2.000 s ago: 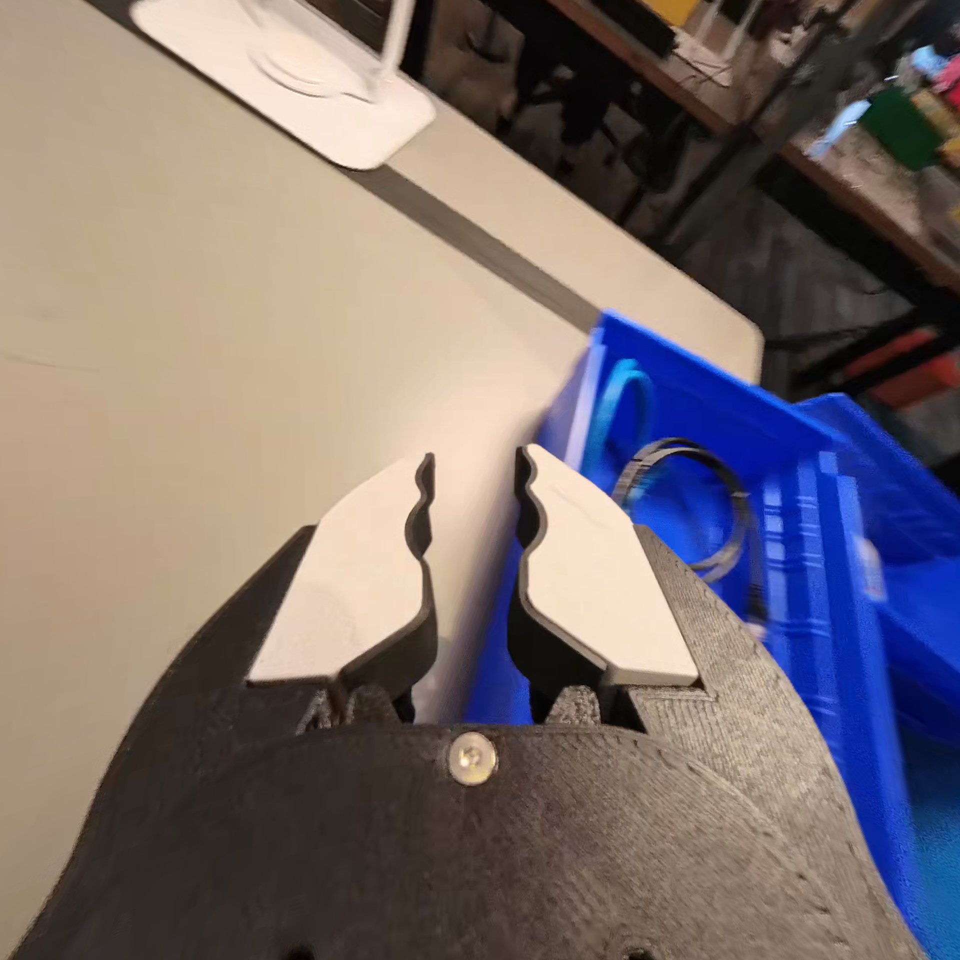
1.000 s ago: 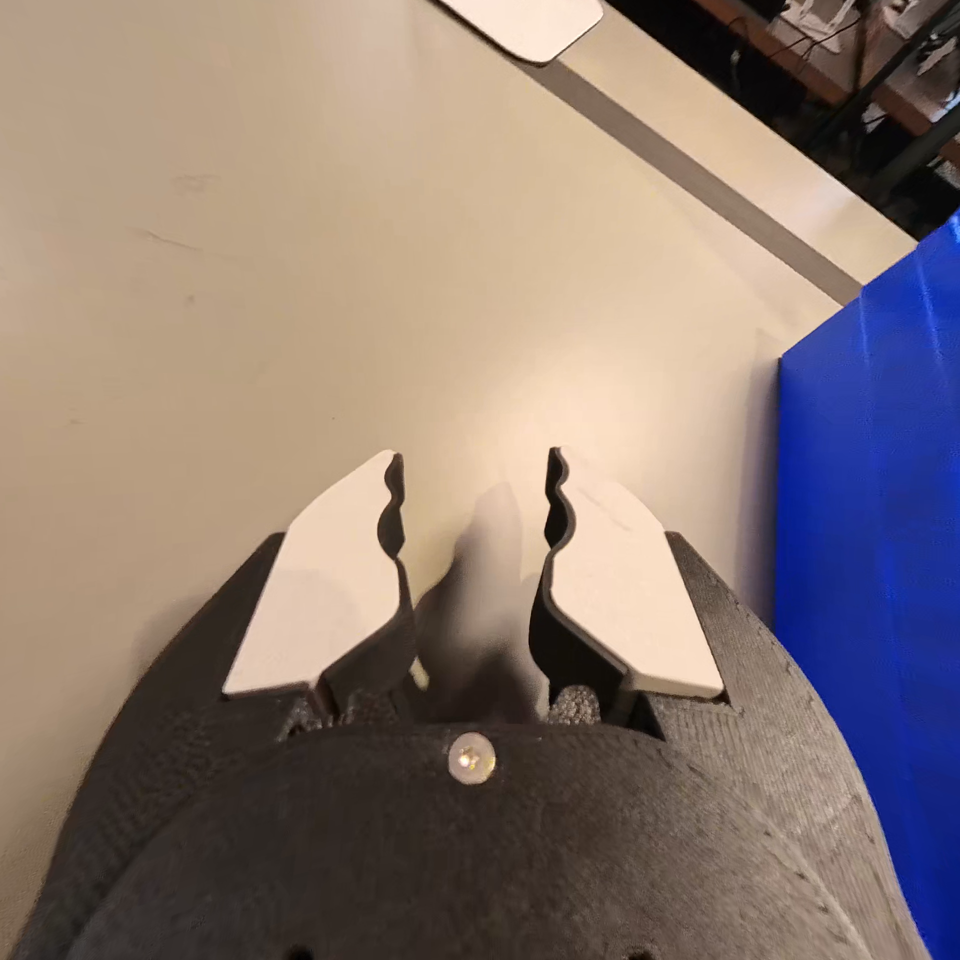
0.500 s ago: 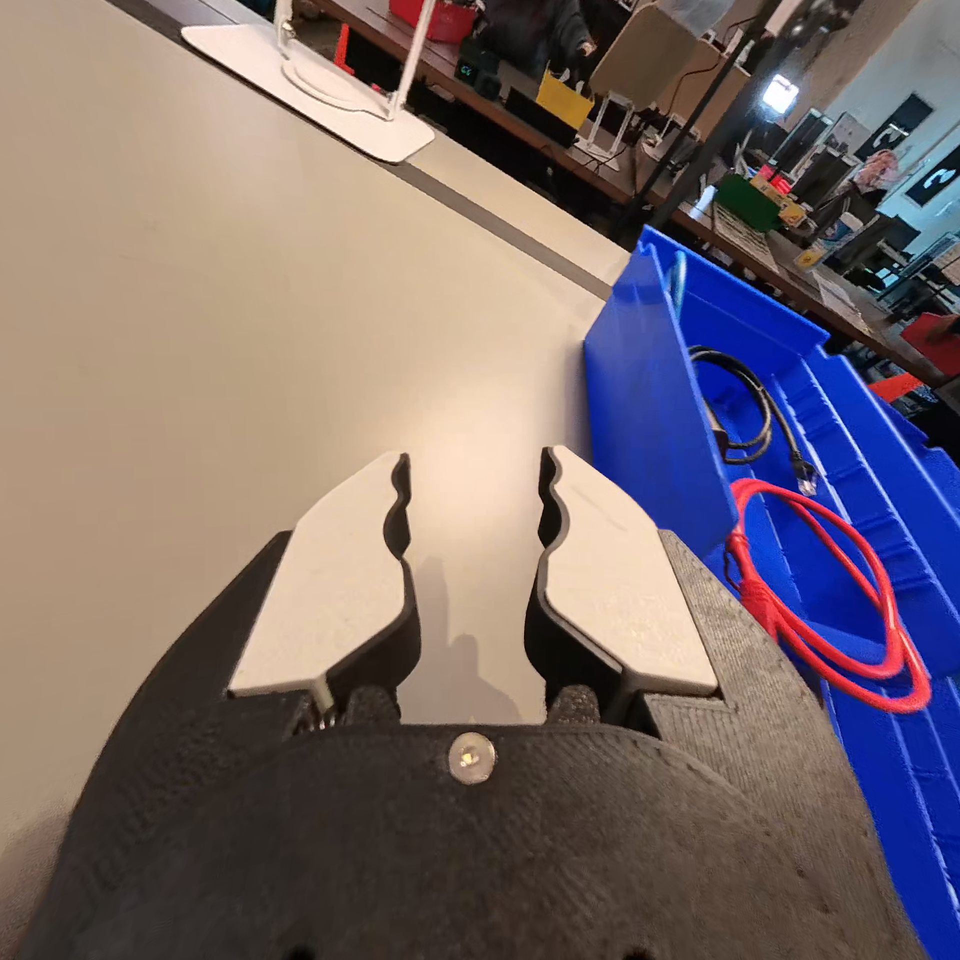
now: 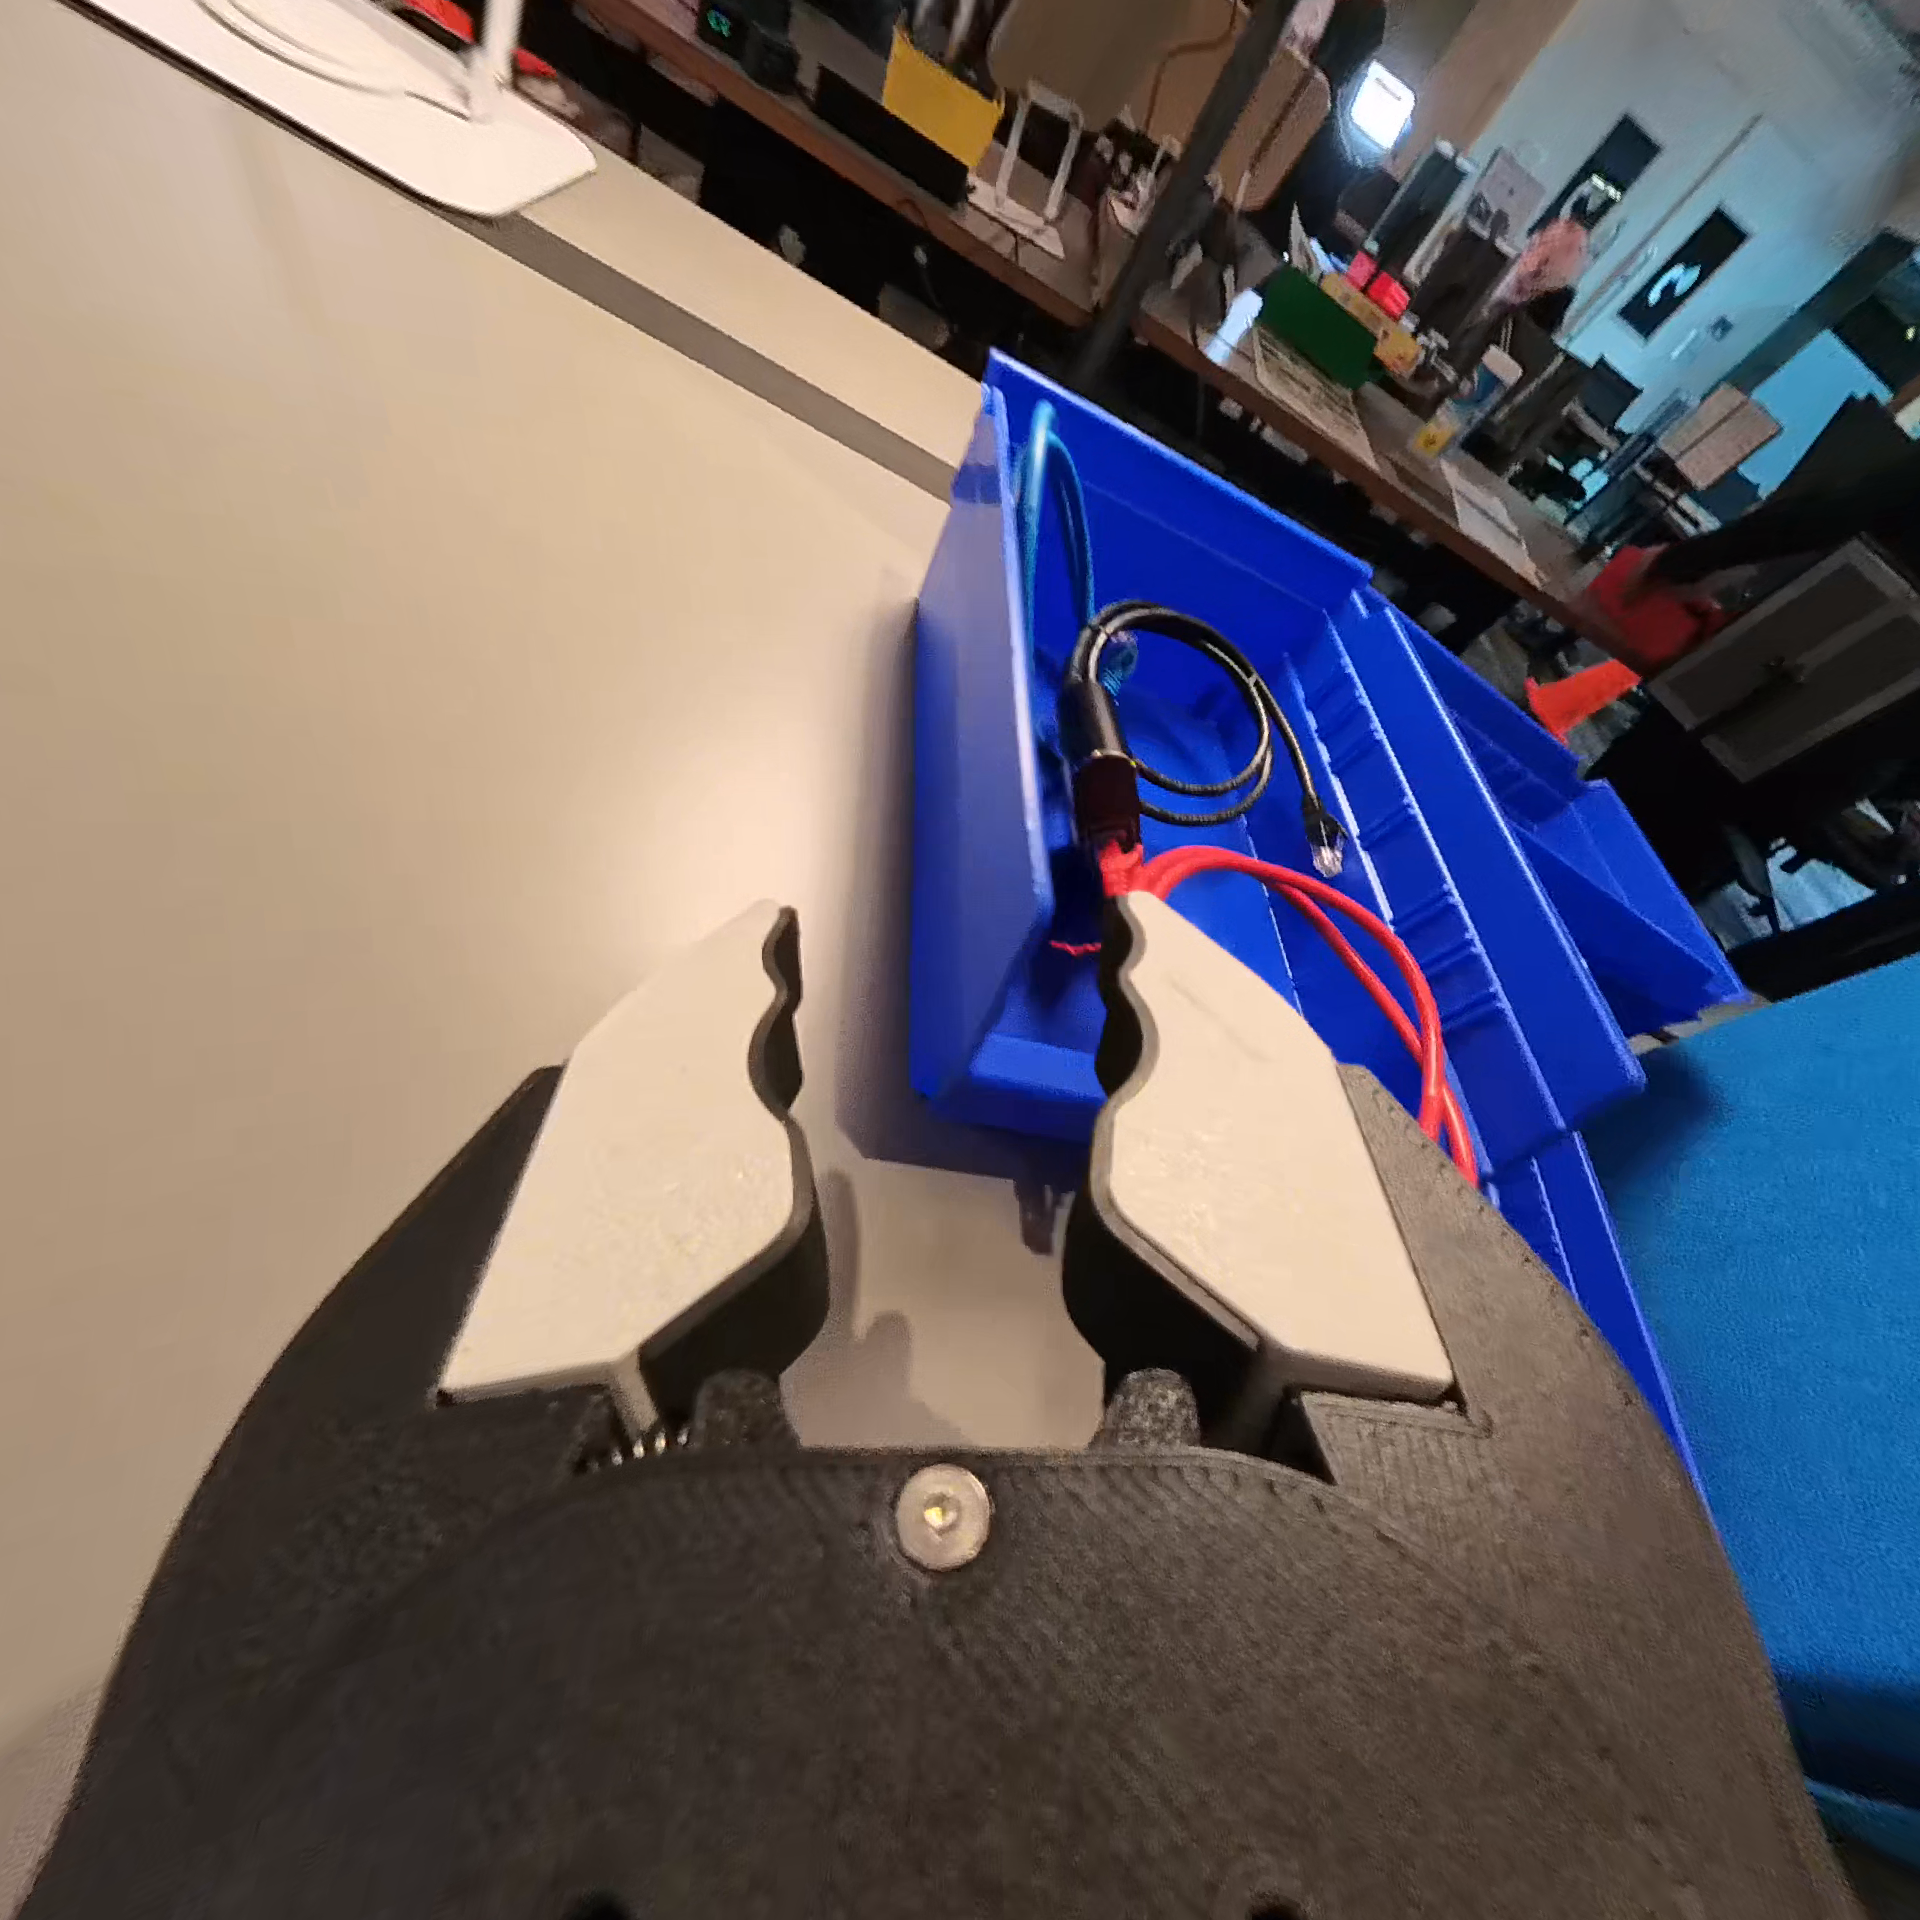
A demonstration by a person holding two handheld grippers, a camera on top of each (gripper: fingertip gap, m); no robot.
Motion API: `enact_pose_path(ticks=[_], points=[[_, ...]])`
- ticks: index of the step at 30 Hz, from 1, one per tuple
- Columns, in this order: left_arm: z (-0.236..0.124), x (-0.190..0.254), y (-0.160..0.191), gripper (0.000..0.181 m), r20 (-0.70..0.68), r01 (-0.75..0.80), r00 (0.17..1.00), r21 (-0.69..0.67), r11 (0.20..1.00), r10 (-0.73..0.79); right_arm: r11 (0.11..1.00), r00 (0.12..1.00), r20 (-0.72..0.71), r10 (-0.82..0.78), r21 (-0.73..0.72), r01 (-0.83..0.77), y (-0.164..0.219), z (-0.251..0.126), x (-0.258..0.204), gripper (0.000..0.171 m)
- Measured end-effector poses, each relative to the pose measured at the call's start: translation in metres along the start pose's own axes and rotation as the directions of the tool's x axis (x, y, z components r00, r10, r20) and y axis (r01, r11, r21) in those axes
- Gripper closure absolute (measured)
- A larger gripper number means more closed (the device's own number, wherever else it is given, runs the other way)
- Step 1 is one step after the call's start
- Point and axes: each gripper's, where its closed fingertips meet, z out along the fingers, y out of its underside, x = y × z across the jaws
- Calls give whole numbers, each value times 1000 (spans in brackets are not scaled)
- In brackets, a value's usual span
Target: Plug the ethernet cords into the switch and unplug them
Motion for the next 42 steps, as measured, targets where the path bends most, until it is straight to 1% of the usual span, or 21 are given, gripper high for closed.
enact_pose_path(ticks=[2, 5, 7, 8, 10, 12, 14, 18, 20, 26, 28, 32, 35, 37, 39, 41, 42], points=[[-9, 25, -11, 176, -88, -17, 996, 57, 998, 22, 999, 1000, -22, -3, -35, 2, 9, 6, 10, 111], [-17, 63, -20, 175, -217, -69, 972, 124, 990, 95, 994, 1000, 4, 19, -110, -19, 25, 19, 15, 105], [-18, 86, -22, 175, -298, -97, 944, 156, 983, 140, 989, 1000, 17, 26, -146, -23, 34, 30, 17, 107], [-18, 96, -24, 176, -335, -98, 930, 167, 981, 150, 986, 999, 19, 26, -164, -23, 38, 35, 19, 113], [-17, 114, -25, 175, -406, -86, 901, 176, 981, 152, 984, 999, 35, 15, -177, -9, 42, 43, 19, 139], [-15, 130, -23, 174, -469, -78, 870, 175, 982, 153, 986, 994, 101, 30, -168, -12, 41, 48, 7, 164], [-15, 141, -23, 174, -496, -94, 848, 206, 974, 187, 989, 994, 107, 32, -150, -15, 36, 51, 2, 165], [-20, 159, -24, 175, -592, -81, 775, 254, 964, 221, 997, 977, 213, 22, -76, -6, 18, 52, -32, 162], [-23, 168, -24, 175, -641, -68, 726, 291, 954, 247, 998, 967, 255, -19, -53, 34, 8, 51, -51, 160], [-40, 192, -29, 176, -787, 3, 534, 368, 930, 309, 991, 913, 387, -129, 29, 128, -20, 52, -106, 159], [-46, 198, -31, 176, -815, 22, 479, 383, 923, 327, 985, 874, 454, -173, 84, 151, -30, 49, -126, 159], [-59, 205, -33, 176, -855, 57, 383, 399, 915, 349, 961, 757, 595, -269, 219, 169, -46, 37, -166, 160], [-70, 207, -32, 176, -878, 83, 318, 402, 912, 358, 922, 664, 652, -367, 350, 166, -55, 33, -185, 163], [-77, 207, -31, 176, -890, 95, 285, 397, 913, 357, 901, 586, 703, -403, 417, 119, -59, 29, -194, 165], [-80, 208, -31, 176, -895, 101, 268, 395, 913, 358, 888, 483, 767, -423, 458, 50, -62, 23, -205, 166], [-81, 210, -32, 176, -897, 103, 260, 393, 914, 357, 889, 385, 823, -417, 458, -17, -68, 20, -218, 167], [-81, 212, -33, 176, -898, 105, 257, 393, 914, 357, 890, 353, 839, -414, 454, -35, -72, 20, -225, 167]])
